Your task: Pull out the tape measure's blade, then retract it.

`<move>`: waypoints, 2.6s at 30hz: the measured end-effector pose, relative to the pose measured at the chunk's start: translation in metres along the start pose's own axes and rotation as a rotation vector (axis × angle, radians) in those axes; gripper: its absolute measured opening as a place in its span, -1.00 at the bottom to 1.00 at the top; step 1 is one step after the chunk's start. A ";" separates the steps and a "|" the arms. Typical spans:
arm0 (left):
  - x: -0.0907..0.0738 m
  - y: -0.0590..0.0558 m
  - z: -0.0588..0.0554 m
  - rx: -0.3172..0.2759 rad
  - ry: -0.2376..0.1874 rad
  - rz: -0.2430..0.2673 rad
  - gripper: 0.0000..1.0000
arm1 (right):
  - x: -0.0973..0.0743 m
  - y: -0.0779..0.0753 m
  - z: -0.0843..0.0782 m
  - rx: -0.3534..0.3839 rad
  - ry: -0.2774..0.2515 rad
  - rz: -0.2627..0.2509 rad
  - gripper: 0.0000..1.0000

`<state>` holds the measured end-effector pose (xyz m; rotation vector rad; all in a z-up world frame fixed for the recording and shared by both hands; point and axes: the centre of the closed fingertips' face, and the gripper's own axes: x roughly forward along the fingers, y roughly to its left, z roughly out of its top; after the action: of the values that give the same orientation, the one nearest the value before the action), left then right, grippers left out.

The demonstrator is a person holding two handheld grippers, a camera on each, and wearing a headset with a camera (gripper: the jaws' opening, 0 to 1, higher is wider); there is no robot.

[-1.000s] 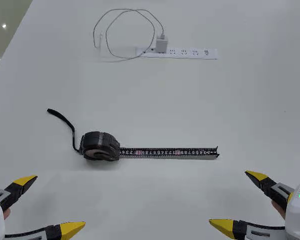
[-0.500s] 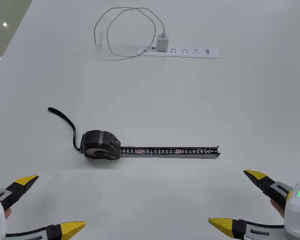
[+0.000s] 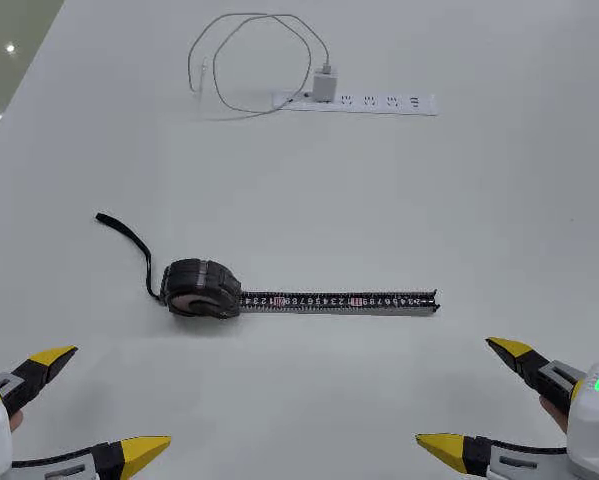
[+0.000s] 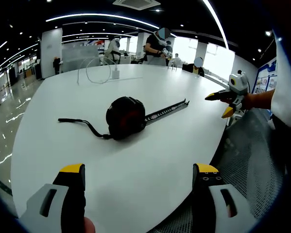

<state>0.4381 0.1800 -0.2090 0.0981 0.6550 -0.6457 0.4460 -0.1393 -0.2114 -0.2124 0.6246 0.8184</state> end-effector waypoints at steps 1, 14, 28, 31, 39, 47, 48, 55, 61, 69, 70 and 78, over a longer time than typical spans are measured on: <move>0.001 0.000 0.002 0.005 -0.004 0.004 0.78 | 0.000 0.000 0.001 0.000 -0.002 0.001 0.69; 0.014 0.000 0.014 0.010 -0.017 0.005 0.76 | 0.001 -0.003 0.001 -0.007 0.001 -0.002 0.69; 0.033 -0.003 0.028 0.038 -0.007 -0.022 0.76 | 0.001 -0.008 0.001 -0.010 0.003 -0.005 0.69; 0.038 -0.004 0.032 0.043 -0.006 -0.027 0.76 | 0.001 -0.009 0.000 -0.008 0.004 -0.006 0.69; 0.050 -0.003 0.038 0.042 0.002 -0.034 0.75 | 0.004 -0.011 0.000 -0.012 0.010 0.000 0.69; 0.061 -0.004 0.042 0.056 0.011 -0.051 0.73 | 0.004 -0.015 0.001 -0.012 0.009 -0.001 0.69; 0.062 -0.004 0.043 0.058 0.011 -0.054 0.73 | 0.004 -0.015 0.001 -0.012 0.010 -0.001 0.69; 0.070 -0.004 0.046 0.057 0.013 -0.060 0.72 | 0.006 -0.020 0.002 -0.016 0.014 0.004 0.69; 0.075 -0.004 0.050 0.045 0.013 -0.068 0.71 | 0.008 -0.025 0.003 -0.022 0.017 0.005 0.69; 0.082 -0.007 0.053 0.040 0.017 -0.075 0.72 | 0.012 -0.034 0.010 -0.017 0.000 0.001 0.68; 0.082 -0.006 0.053 0.038 0.018 -0.074 0.72 | 0.012 -0.035 0.010 -0.017 0.000 0.002 0.68; 0.083 -0.006 0.054 0.025 0.014 -0.068 0.70 | 0.014 -0.034 0.010 -0.019 0.003 0.009 0.67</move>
<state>0.5138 0.1168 -0.2149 0.1040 0.6655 -0.7199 0.4827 -0.1493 -0.2143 -0.2283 0.6208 0.8330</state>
